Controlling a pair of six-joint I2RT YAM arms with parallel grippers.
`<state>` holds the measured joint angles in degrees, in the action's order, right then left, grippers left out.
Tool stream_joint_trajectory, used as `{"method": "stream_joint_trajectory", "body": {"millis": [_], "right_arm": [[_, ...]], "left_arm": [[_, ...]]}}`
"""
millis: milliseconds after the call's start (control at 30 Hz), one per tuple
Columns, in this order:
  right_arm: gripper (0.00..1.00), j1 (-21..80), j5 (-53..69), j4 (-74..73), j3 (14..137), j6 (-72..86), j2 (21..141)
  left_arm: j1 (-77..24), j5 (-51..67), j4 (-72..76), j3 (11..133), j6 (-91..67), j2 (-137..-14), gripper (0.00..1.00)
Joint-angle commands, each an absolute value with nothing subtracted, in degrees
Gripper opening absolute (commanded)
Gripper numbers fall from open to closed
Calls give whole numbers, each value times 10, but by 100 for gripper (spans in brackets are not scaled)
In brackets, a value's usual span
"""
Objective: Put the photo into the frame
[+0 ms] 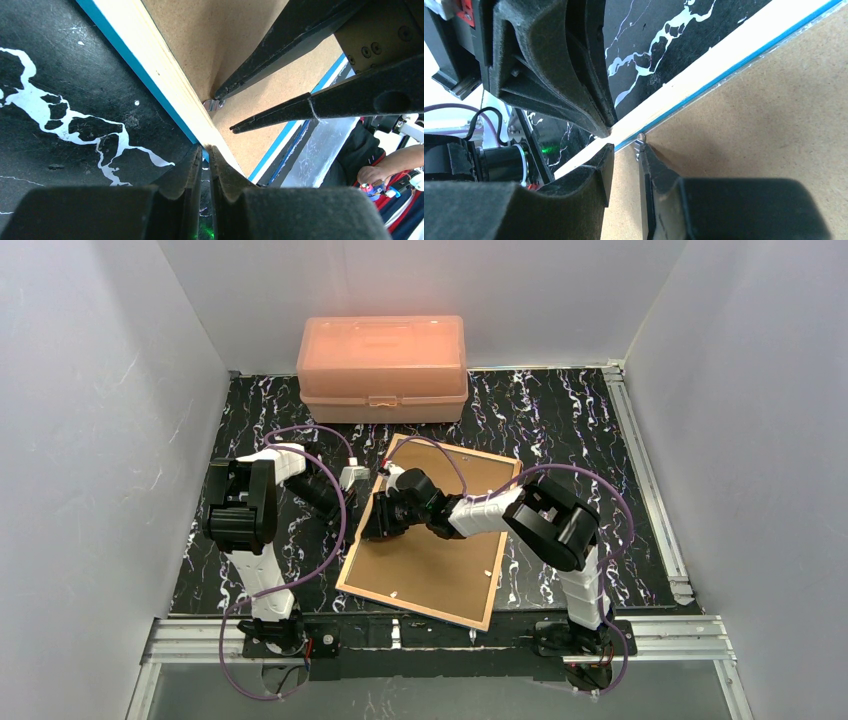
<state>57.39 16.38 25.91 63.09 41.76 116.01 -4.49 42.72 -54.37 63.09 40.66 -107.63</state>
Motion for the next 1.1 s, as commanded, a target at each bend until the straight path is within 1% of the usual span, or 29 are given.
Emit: {"method": "stream_joint_trajectory", "body": {"millis": [0,367,600,1067], "right_arm": [[34,573,173,274,640,416,1179],[34,570,181,280,639,415,1176],[37,553,161,267,630,396,1150],[37,553,201,287,635,410,1186]], "left_arm": [[-56,436,-549,629,413,-1086,7],[-63,433,-548,631,408,-1084,6],[-63,433,-552,632,409,-1081,6],[-63,434,-547,632,405,-1088,6]]}}
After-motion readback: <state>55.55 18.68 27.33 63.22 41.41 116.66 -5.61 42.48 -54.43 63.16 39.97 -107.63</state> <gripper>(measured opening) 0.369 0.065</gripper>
